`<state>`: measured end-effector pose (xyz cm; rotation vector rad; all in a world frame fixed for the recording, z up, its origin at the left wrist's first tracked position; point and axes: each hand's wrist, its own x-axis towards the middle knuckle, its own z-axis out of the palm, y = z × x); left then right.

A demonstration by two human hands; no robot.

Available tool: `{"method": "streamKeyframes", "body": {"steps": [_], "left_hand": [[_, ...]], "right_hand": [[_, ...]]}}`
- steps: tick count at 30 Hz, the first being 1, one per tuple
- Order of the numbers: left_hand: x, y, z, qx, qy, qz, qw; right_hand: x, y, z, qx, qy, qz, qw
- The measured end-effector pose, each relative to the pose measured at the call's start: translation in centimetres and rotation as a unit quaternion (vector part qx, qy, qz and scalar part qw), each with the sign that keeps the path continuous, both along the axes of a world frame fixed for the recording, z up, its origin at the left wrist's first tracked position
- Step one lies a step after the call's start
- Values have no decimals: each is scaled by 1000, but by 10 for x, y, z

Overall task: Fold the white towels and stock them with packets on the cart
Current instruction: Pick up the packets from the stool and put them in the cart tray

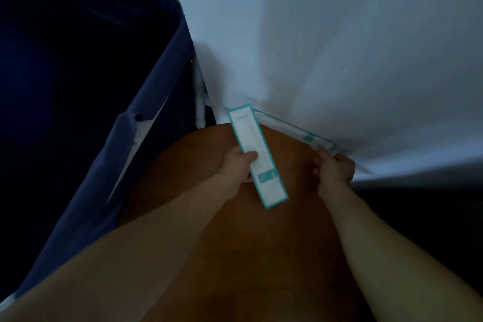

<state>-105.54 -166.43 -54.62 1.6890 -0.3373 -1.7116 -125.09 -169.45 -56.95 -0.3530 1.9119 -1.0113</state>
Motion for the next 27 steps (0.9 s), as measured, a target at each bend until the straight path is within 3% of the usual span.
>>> {"method": "streamKeyframes", "body": {"steps": [3,8,12,27], "left_hand": [[-3,-1,0,1,-1,-7,1000],[-2,-1,-2,12,-7,-10,1000],[2,-4,0,15,-18,-9,1000],[15,5,-9,23,-31,0,999]], "right_hand": [[5,-12,-4,-25,-9,-17,1000],[-11,-23,-57,-26,59,-23,998],[9,-20,-1,6,100,25,995],[12,-22,-17,2,177,71,982]]}}
